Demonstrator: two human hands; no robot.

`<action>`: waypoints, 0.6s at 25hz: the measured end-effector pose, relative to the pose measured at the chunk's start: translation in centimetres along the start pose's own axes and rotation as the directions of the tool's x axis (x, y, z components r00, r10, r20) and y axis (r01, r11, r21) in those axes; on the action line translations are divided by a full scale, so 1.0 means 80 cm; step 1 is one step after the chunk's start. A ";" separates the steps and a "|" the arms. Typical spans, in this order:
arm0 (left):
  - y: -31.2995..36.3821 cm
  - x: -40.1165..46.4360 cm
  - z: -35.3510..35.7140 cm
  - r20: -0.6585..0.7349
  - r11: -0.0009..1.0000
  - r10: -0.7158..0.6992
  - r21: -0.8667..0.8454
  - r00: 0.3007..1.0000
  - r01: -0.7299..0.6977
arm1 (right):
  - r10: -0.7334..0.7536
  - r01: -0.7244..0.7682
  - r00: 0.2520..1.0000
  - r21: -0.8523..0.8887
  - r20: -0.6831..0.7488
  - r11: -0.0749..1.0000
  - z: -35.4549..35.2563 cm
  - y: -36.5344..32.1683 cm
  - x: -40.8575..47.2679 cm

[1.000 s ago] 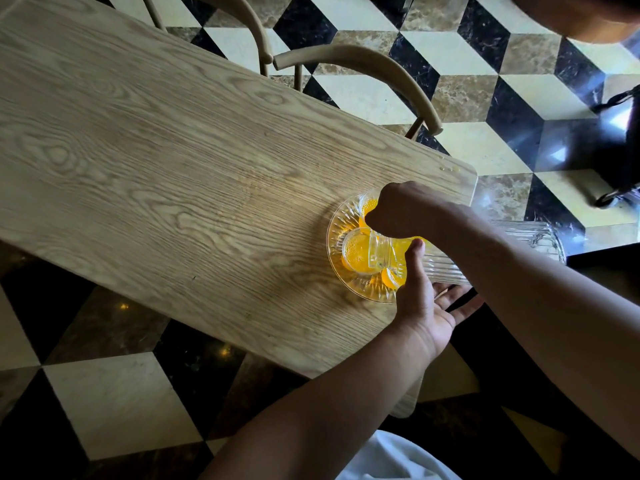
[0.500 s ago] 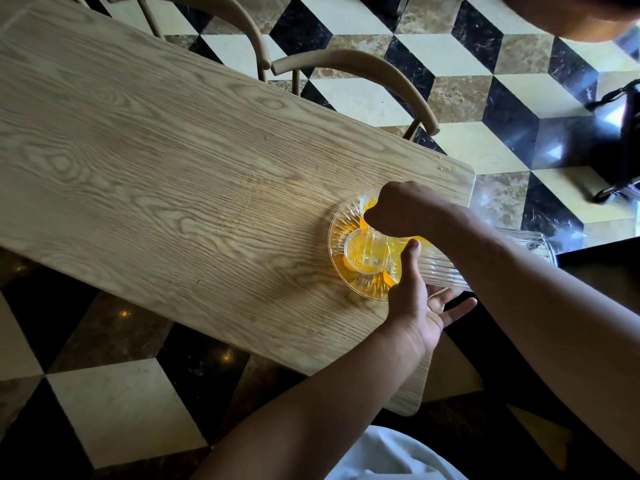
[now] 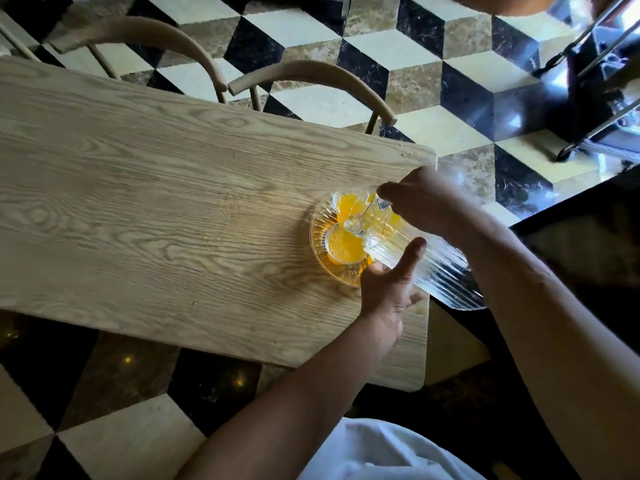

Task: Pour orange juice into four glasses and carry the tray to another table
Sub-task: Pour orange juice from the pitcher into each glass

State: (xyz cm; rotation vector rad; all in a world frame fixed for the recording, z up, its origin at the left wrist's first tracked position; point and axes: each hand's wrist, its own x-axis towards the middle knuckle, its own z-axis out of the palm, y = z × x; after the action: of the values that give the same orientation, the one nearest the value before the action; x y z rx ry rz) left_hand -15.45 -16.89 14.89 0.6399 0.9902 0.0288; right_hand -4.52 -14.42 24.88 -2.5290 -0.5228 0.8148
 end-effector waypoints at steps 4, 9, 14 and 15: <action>-0.011 -0.007 0.001 0.021 0.971 0.160 0.176 0.987 -0.161 | 0.023 -0.007 0.993 0.142 -0.114 0.990 -0.020 0.020 -0.035; -0.027 -0.022 -0.002 0.050 0.812 0.408 0.437 0.911 -0.388 | -0.009 0.068 0.988 0.392 -0.152 0.918 -0.030 0.050 -0.075; -0.036 -0.043 -0.014 0.035 0.683 0.533 0.572 0.845 -0.455 | -0.067 0.149 0.986 0.616 -0.154 0.774 -0.022 0.077 -0.123; -0.036 -0.048 -0.020 0.035 0.676 0.533 0.583 0.845 -0.451 | -0.069 0.154 0.986 0.670 -0.152 0.726 -0.020 0.081 -0.132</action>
State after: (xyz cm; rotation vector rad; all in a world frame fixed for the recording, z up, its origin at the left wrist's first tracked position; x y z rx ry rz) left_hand -19.59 -19.65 15.72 1.4841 0.9294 0.2694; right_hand -10.13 -25.23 27.62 -1.8203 -0.2586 0.6488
